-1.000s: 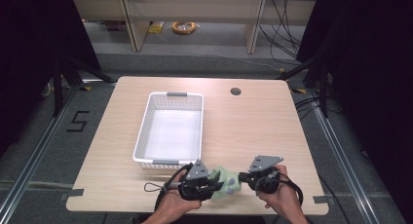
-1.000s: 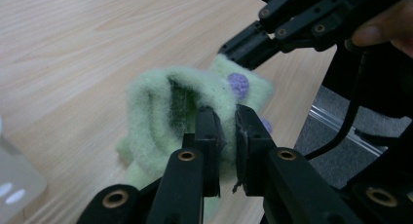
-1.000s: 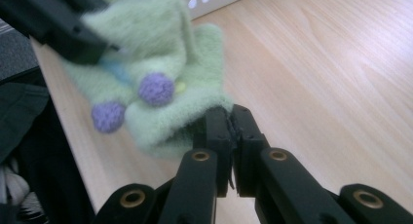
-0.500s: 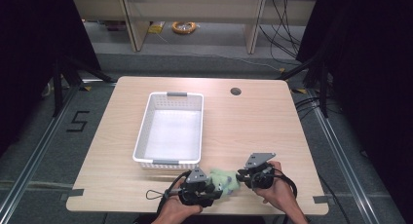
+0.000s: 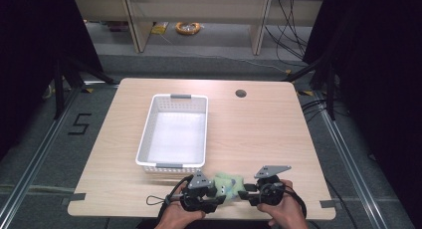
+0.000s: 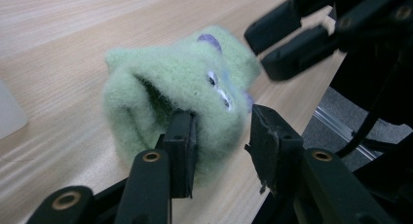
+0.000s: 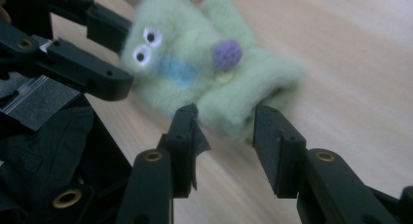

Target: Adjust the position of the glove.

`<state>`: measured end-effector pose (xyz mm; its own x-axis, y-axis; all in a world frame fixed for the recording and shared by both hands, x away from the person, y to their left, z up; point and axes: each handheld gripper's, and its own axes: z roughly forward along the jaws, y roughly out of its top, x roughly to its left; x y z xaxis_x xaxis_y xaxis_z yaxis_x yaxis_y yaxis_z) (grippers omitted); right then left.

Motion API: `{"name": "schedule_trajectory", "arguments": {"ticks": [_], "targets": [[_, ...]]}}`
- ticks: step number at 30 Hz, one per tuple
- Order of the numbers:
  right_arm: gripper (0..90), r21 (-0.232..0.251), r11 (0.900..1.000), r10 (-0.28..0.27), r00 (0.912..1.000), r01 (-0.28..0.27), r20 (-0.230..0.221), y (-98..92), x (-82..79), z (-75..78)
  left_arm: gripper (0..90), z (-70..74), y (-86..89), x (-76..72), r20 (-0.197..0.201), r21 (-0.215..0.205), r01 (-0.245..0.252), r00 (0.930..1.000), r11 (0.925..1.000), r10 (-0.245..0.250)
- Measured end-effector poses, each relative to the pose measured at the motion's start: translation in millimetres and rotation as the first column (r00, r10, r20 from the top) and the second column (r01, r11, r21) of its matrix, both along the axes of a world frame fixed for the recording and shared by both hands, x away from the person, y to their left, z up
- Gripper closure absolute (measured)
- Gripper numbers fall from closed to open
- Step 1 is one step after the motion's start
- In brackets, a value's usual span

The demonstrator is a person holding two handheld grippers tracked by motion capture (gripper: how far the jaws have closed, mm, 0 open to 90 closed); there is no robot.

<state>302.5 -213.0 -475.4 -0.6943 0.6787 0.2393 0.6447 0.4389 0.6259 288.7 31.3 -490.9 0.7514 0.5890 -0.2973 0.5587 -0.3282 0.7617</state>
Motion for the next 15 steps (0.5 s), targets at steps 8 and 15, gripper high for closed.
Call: {"name": "schedule_trajectory", "arguments": {"ticks": [8,15], "targets": [[86.3,-0.048,0.996,0.073,0.9954,-0.070,0.062,0.2,4.2,0.0,77.0,0.4,-0.9,-1.3,0.023,0.025,0.005,0.9997,0.9997,-0.005],[86.6,-0.061,0.993,0.102,0.9907,-0.097,0.090,-3.4,12.9,14.0,77.7,4.4,-5.8,-7.8,0.031,-0.015,0.011,0.9994,0.9998,-0.011]]}}
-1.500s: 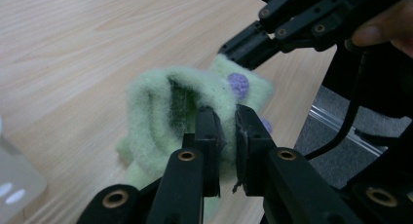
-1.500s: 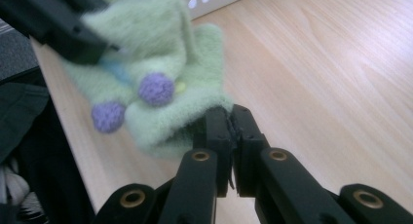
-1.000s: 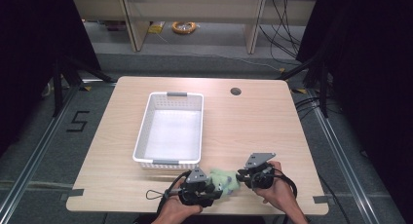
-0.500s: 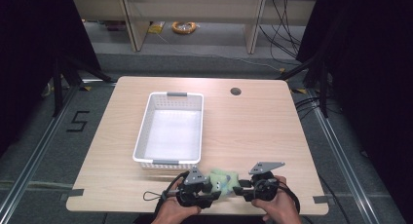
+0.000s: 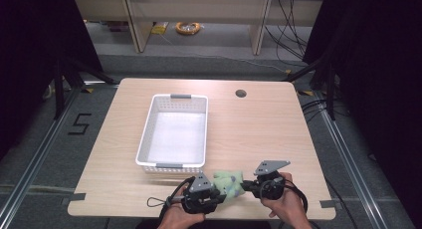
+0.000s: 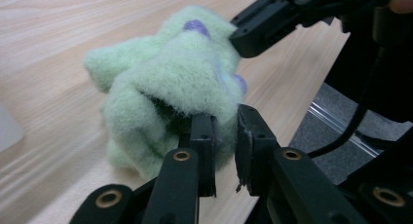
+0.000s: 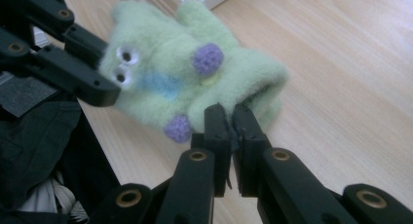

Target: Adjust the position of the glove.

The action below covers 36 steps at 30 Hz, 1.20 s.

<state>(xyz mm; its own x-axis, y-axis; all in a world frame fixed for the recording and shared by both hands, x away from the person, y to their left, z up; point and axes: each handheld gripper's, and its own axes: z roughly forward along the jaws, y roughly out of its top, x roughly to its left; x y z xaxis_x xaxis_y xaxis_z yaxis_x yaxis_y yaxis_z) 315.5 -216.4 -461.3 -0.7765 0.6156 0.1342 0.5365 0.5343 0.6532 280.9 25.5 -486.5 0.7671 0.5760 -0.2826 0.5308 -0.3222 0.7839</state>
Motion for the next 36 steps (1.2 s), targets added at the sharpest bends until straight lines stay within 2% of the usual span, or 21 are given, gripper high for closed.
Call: {"name": "schedule_trajectory", "arguments": {"ticks": [1,2,4,9,10,11,13,14,16,19,20,21,24,25,26,27,29,30,32,33,36], "targets": [[86.6,0.008,1.000,-0.009,0.9999,0.009,-0.014,-0.5,0.9,-1.9,77.5,-1.1,0.1,0.3,-0.010,0.009,0.013,0.9999,0.9999,-0.012],[86.4,0.002,1.000,-0.010,0.9990,0.010,-0.043,-2.3,1.0,-6.9,77.1,-3.7,-0.8,0.3,-0.047,-0.007,0.013,0.9988,0.9999,-0.013],[86.4,-0.001,1.000,-0.002,0.9990,0.002,-0.044,-3.8,1.6,-8.7,76.8,-8.6,-1.0,1.3,-0.073,-0.001,0.014,0.9972,0.9999,-0.014],[83.0,0.007,1.000,-0.019,0.9966,0.020,-0.080,-6.8,-0.1,-17.8,72.8,-8.9,1.4,2.4,-0.087,-0.006,0.020,0.9959,0.9998,-0.021],[77.3,0.004,0.999,-0.032,0.9953,0.032,-0.092,-6.8,1.0,-18.4,70.6,-9.0,1.5,1.6,-0.085,-0.006,0.013,0.9963,0.9999,-0.013],[77.3,0.004,0.999,-0.032,0.9953,0.032,-0.092,-6.8,1.0,-18.4,70.6,-8.6,1.4,0.4,-0.089,-0.012,0.010,0.9960,0.9999,-0.011],[66.9,0.011,0.999,-0.050,0.9937,0.052,-0.100,-7.9,1.3,-17.1,61.7,-6.8,4.9,-0.1,-0.099,-0.023,-0.005,0.9951,0.9997,0.003],[64.1,0.039,0.998,-0.050,0.9952,0.054,-0.084,-8.5,1.8,-17.2,58.8,-5.7,6.9,-0.2,-0.098,-0.031,-0.017,0.9951,0.9994,0.014],[57.4,0.047,0.997,-0.063,0.9955,0.067,-0.070,-12.2,1.5,-11.2,55.4,-2.7,13.8,0.4,-0.089,-0.034,-0.042,0.9953,0.9986,0.038],[49.0,0.076,0.988,-0.129,0.9905,0.132,-0.047,-20.3,5.5,-0.7,47.6,-0.6,23.5,2.9,-0.085,-0.034,-0.092,0.9924,0.9951,0.089],[49.0,0.076,0.988,-0.129,0.9905,0.132,-0.047,-20.3,5.5,-0.7,47.6,-0.9,27.4,4.8,-0.095,-0.037,-0.105,0.9903,0.9938,0.101],[48.3,0.086,0.982,-0.160,0.9851,0.165,-0.062,-19.9,5.7,-0.1,46.8,-1.1,31.6,6.8,-0.100,-0.037,-0.123,0.9879,0.9918,0.118],[46.5,0.100,0.982,-0.156,0.9853,0.163,-0.070,-21.4,13.8,-3.8,45.2,-2.4,37.3,10.7,-0.104,-0.032,-0.166,0.9813,0.9856,0.162],[46.0,0.123,0.976,-0.168,0.9806,0.180,-0.100,-18.3,14.0,-6.0,44.7,-3.0,38.1,12.0,-0.113,-0.037,-0.170,0.9797,0.9847,0.165],[45.9,0.112,0.980,-0.156,0.9839,0.165,-0.086,-18.9,16.6,-7.3,44.3,-4.1,38.9,13.5,-0.127,-0.034,-0.177,0.9770,0.9836,0.172],[45.5,0.103,0.978,-0.170,0.9787,0.182,-0.115,-16.2,16.3,-7.8,43.7,-4.7,39.2,14.3,-0.143,-0.036,-0.180,0.9743,0.9829,0.174],[45.1,0.104,0.978,-0.168,0.9809,0.178,-0.097,-13.9,19.9,-11.5,43.1,-6.6,38.4,15.1,-0.157,-0.034,-0.182,0.9721,0.9827,0.174],[45.1,0.107,0.977,-0.171,0.9783,0.184,-0.117,-11.7,19.0,-11.6,43.0,-8.0,36.7,15.2,-0.162,-0.031,-0.181,0.9714,0.9830,0.173],[45.2,0.086,0.984,-0.149,0.9839,0.157,-0.099,-9.9,22.0,-14.1,43.0,-10.6,33.1,15.3,-0.178,-0.028,-0.182,0.9685,0.9828,0.175],[45.2,0.107,0.982,-0.144,0.9842,0.155,-0.103,-6.7,22.8,-17.7,43.2,-11.9,32.1,16.0,-0.187,-0.023,-0.170,0.9688,0.9853,0.162],[45.8,0.061,0.988,-0.131,0.9834,0.139,-0.126,-2.8,24.7,-20.6,44.5,-15.0,27.0,17.8,-0.204,-0.021,-0.163,0.9665,0.9864,0.156]]}}
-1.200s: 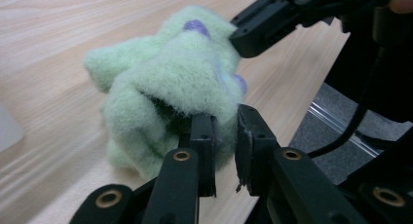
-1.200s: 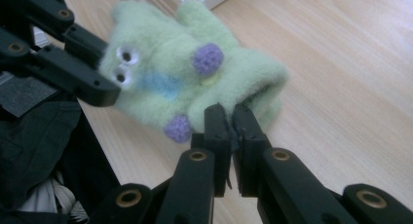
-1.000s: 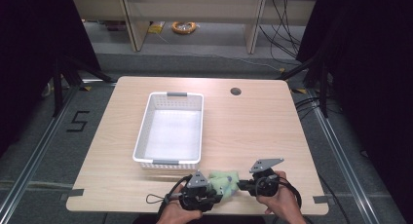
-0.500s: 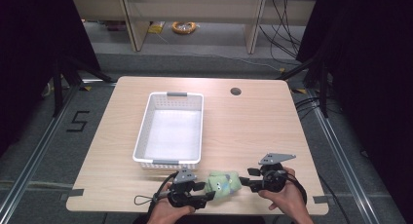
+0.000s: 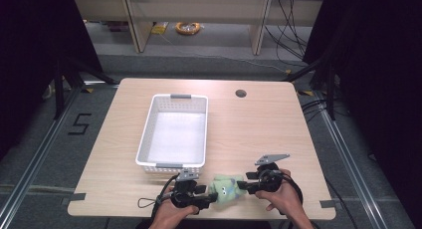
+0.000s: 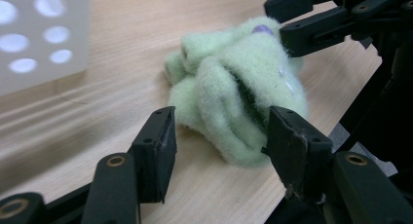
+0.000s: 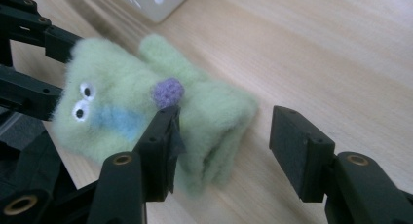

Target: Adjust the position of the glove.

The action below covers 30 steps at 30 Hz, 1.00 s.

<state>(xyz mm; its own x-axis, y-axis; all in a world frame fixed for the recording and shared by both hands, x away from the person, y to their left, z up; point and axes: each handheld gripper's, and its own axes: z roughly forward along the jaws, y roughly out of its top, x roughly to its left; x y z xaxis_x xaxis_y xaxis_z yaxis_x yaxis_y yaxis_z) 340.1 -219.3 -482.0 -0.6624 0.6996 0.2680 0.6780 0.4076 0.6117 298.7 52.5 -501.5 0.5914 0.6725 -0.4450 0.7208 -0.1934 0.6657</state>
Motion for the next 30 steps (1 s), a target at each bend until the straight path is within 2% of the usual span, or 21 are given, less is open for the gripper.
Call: {"name": "schedule_trajectory", "arguments": {"ticks": [1,3,4,7,9,11,13,14,16,20,22,25,27,29,30], "targets": [[46.2,0.009,1.000,-0.004,1.0000,0.004,0.005,2.4,1.2,-4.1,45.2,-1.1,-1.4,1.3,-0.004,0.000,0.001,1.0000,1.0000,-0.001],[46.4,-0.013,1.000,0.002,0.9998,-0.003,-0.018,2.9,4.0,-6.9,46.4,-4.0,-4.0,3.3,-0.008,0.005,0.008,0.9999,1.0000,-0.008],[46.4,0.004,1.000,0.002,0.9998,-0.002,-0.019,3.2,5.0,-9.2,46.9,-5.4,-5.5,3.2,-0.015,0.008,0.011,0.9998,0.9999,-0.011],[46.9,-0.002,1.000,-0.003,0.9996,0.003,-0.028,1.2,5.1,-11.2,47.4,-8.1,-8.2,3.5,-0.024,0.012,0.022,0.9995,0.9997,-0.022],[48.0,0.005,1.000,-0.002,0.9986,0.003,-0.052,1.3,5.0,-12.1,48.3,-9.0,-9.7,4.9,-0.030,0.004,0.019,0.9994,0.9998,-0.019],[48.3,0.015,1.000,0.008,0.9986,-0.007,-0.052,1.0,6.3,-13.7,49.3,-9.3,-11.2,5.2,-0.033,-0.001,0.026,0.9991,0.9997,-0.026],[49.1,0.012,1.000,-0.007,0.9989,0.007,-0.046,1.4,5.7,-14.2,49.8,-10.5,-11.3,5.5,-0.042,-0.002,0.037,0.9985,0.9993,-0.037],[49.4,0.030,0.999,-0.016,0.9989,0.018,-0.045,2.3,5.3,-15.8,49.9,-11.5,-12.2,4.9,-0.043,-0.005,0.023,0.9988,0.9997,-0.023],[50.9,0.035,0.999,-0.014,0.9968,0.017,-0.078,0.6,5.3,-16.4,50.7,-12.5,-11.3,5.7,-0.050,-0.014,0.032,0.9982,0.9994,-0.033],[51.9,0.047,0.999,-0.005,0.9962,0.009,-0.087,0.6,4.8,-18.3,52.2,-13.6,-10.8,6.6,-0.060,-0.026,0.033,0.9976,0.9991,-0.035],[55.0,0.061,0.998,-0.018,0.9955,0.024,-0.093,0.4,4.0,-19.7,54.1,-14.2,-10.5,6.9,-0.057,-0.030,0.043,0.9974,0.9986,-0.045],[59.6,0.103,0.995,-0.005,0.9936,0.016,-0.113,-0.6,4.0,-23.1,59.2,-14.2,-12.0,7.3,-0.045,-0.036,0.058,0.9972,0.9976,-0.060],[61.2,0.134,0.991,0.004,0.9921,0.013,-0.125,-1.7,4.0,-25.0,63.0,-13.1,-12.5,7.7,-0.027,-0.020,0.087,0.9958,0.9960,-0.087],[63.8,0.128,0.992,-0.005,0.9924,0.021,-0.123,-1.9,3.0,-25.0,66.7,-12.7,-14.0,6.5,-0.013,-0.021,0.089,0.9959,0.9958,-0.089],[65.3,0.140,0.990,0.009,0.9917,0.009,-0.128,-1.8,2.7,-24.9,68.5,-12.7,-14.0,6.6,-0.013,-0.021,0.091,0.9957,0.9956,-0.092]]}}
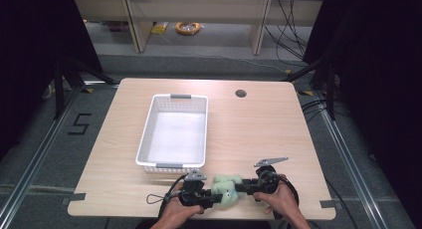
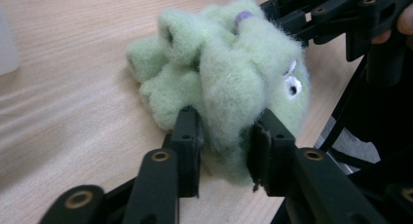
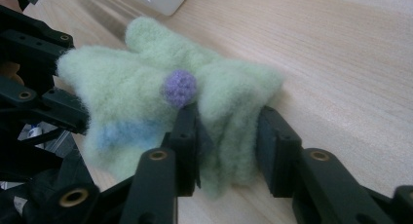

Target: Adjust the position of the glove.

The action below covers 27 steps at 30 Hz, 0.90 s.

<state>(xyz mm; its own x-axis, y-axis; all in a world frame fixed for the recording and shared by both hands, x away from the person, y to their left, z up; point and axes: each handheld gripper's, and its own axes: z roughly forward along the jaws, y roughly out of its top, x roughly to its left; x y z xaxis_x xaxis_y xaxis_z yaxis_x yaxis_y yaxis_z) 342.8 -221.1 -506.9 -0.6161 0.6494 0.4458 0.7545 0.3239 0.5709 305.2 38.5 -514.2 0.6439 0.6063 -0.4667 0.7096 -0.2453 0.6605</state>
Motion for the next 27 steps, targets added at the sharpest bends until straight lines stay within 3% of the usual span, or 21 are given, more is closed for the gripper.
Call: {"name": "schedule_trajectory", "arguments": {"ticks": [4,7,17,19,20,23,27], "targets": [[70.7,-0.008,1.000,0.007,0.9996,-0.006,0.028,0.6,-1.4,1.3,73.6,2.4,1.2,0.3,0.000,0.012,0.001,1.0000,0.9999,-0.001],[72.8,0.001,1.000,0.011,0.9990,-0.011,0.044,0.4,-3.3,2.6,75.2,2.7,4.2,3.1,-0.009,-0.010,0.020,0.9998,0.9997,-0.020],[73.7,0.050,0.999,0.009,0.9966,-0.013,0.082,0.7,-11.2,12.4,76.0,13.6,14.4,6.4,0.003,-0.026,0.030,0.9996,0.9992,-0.030],[73.7,0.066,0.998,-0.009,0.9976,0.004,0.069,1.5,-15.4,15.7,75.9,14.7,16.2,6.8,-0.001,-0.040,0.046,0.9989,0.9981,-0.046],[73.6,0.050,0.999,-0.003,0.9952,-0.002,0.098,0.2,-14.6,16.0,75.9,15.2,16.9,6.8,-0.002,-0.035,0.047,0.9989,0.9983,-0.047],[73.6,0.081,0.997,-0.018,0.9974,0.013,0.069,1.5,-17.6,17.4,75.8,15.9,18.5,6.3,0.011,-0.026,0.047,0.9988,0.9986,-0.047],[73.6,0.073,0.997,-0.010,0.9941,0.003,0.108,2.0,-18.7,18.8,75.6,15.4,20.8,8.2,0.008,-0.024,0.045,0.9990,0.9987,-0.045]]}}
